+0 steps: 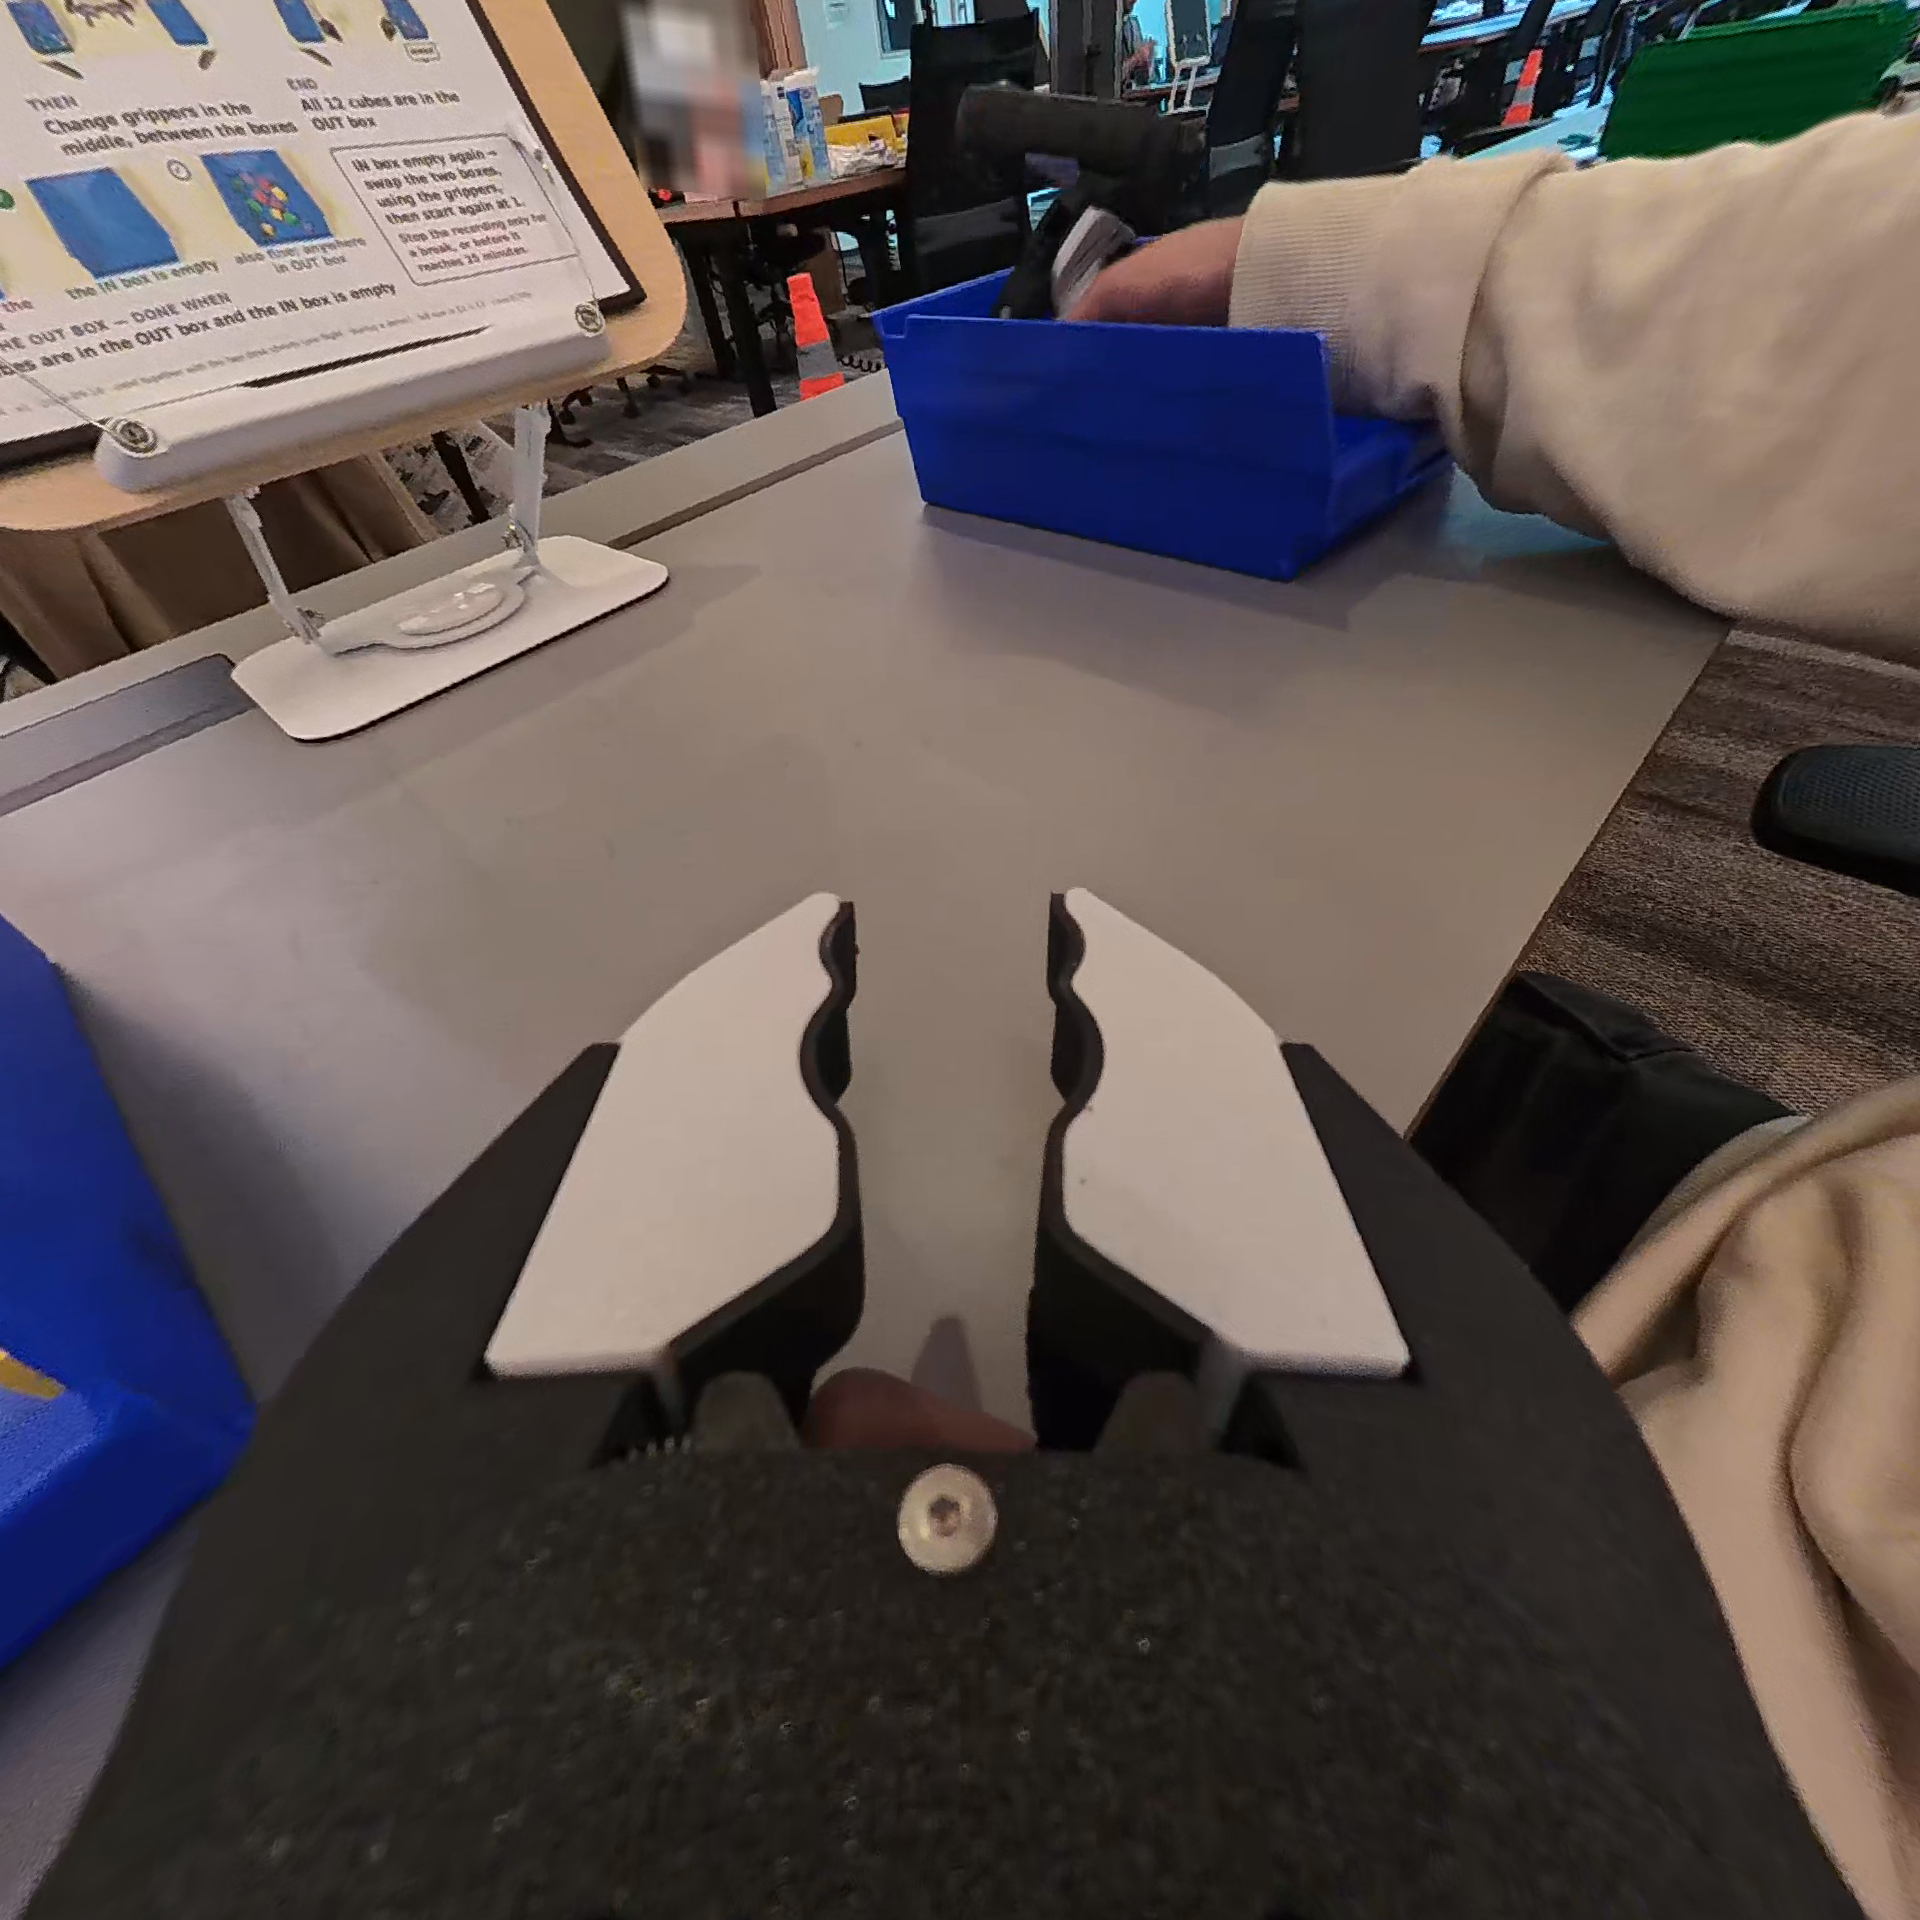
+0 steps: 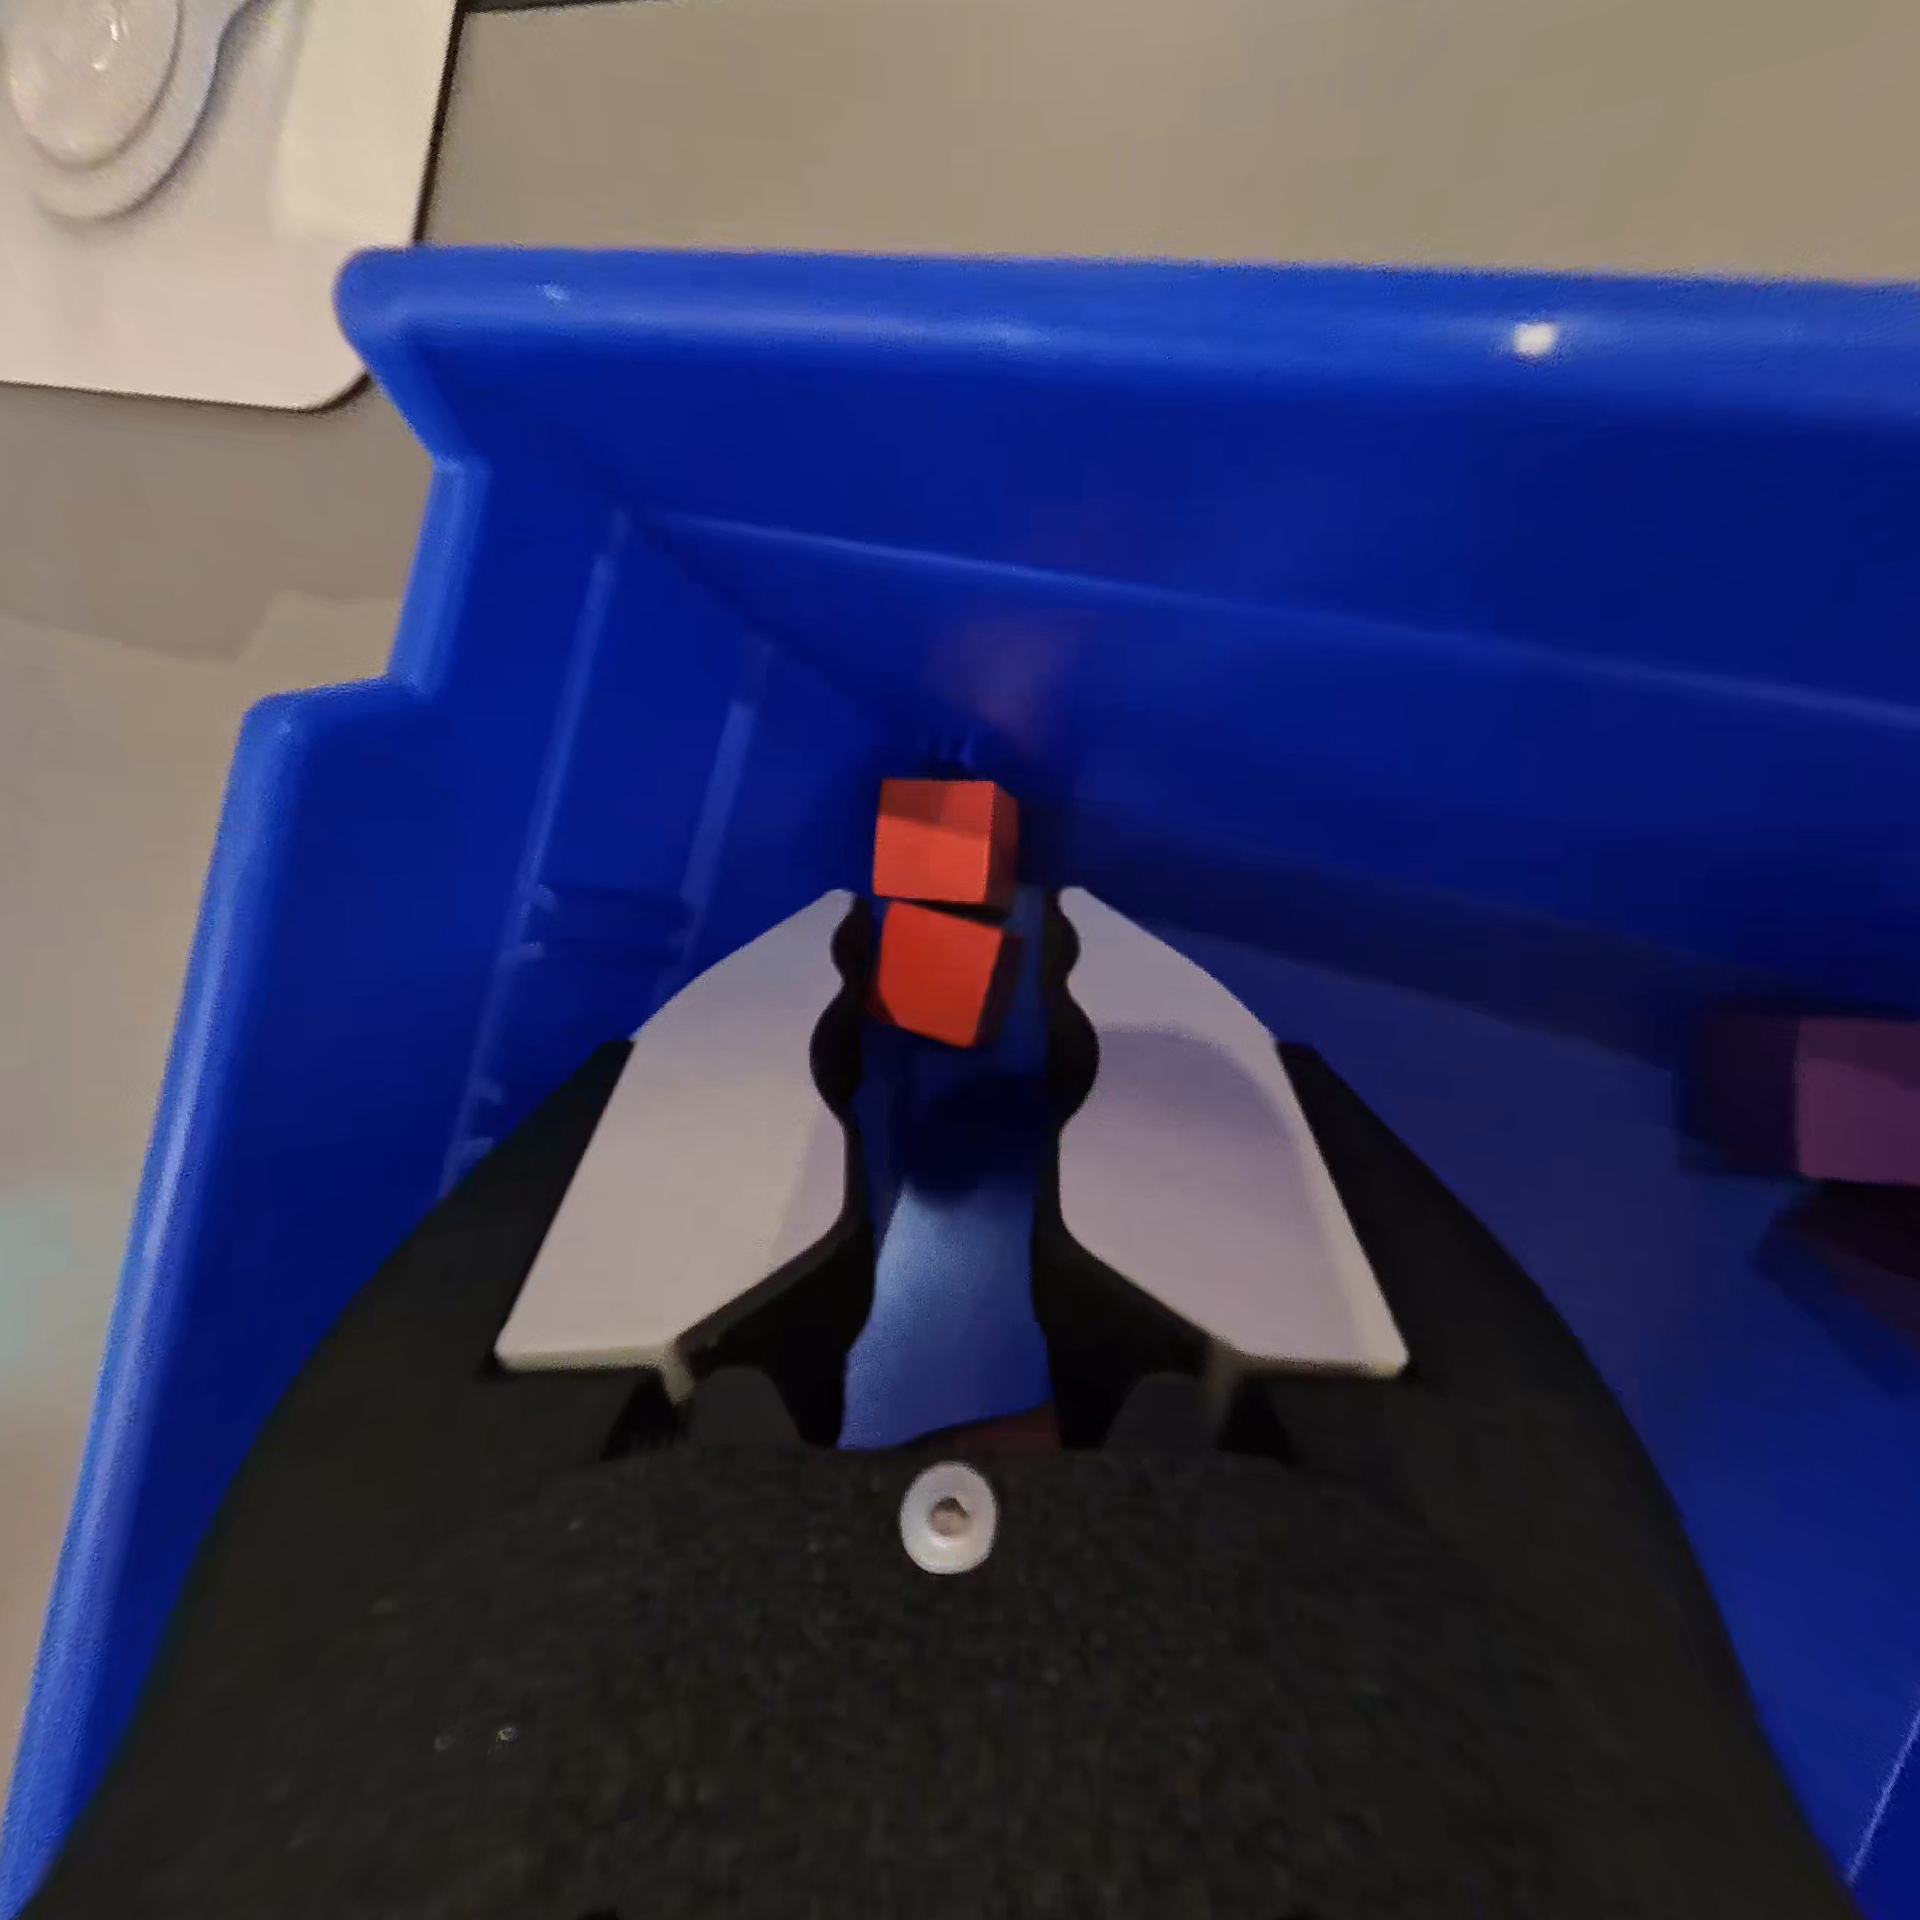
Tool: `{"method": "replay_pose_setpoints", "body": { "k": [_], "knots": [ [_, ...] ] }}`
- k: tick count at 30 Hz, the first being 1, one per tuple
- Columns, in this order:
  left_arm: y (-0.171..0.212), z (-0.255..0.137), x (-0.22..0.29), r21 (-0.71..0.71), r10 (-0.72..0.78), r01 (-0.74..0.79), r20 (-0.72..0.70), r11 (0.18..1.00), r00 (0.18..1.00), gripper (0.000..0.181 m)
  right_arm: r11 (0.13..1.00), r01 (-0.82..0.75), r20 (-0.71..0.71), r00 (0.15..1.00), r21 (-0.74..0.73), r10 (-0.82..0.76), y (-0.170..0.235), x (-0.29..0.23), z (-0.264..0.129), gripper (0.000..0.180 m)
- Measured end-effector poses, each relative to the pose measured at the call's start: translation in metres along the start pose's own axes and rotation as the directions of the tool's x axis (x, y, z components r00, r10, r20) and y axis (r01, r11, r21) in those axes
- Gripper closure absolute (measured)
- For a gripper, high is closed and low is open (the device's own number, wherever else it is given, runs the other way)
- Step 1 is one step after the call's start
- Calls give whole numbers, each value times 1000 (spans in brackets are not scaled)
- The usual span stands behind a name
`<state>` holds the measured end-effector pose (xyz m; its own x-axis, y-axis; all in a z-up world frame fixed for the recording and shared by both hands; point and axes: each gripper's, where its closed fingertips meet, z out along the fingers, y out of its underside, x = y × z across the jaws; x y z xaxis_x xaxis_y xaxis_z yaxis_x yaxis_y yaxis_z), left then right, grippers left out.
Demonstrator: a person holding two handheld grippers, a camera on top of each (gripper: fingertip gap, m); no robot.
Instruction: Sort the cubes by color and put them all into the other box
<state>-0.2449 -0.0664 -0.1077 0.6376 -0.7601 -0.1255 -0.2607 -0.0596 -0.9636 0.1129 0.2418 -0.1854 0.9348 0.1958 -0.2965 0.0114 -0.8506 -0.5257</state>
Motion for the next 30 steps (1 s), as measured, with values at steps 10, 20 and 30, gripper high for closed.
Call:
{"method": "replay_pose_setpoints", "body": {
  "k": [10, 20, 30],
  "knots": [
    [-1, 0, -11, -41, 47, -43, 97, 998, 994, 146, 812, 85, 119, 975, 578, -187, 52, -113, -178, 140],
    [21, 8, -21, -165, -19, 39, 123, 986, 992, 143, 763, 373, 143, 847, 528, -513, 228, -265, -129, 141],
    [11, -26, -35, -245, 78, -65, 41, 967, 996, 141, 794, 329, 215, 846, 511, -488, 229, -271, -128, 143]
  ]
}}
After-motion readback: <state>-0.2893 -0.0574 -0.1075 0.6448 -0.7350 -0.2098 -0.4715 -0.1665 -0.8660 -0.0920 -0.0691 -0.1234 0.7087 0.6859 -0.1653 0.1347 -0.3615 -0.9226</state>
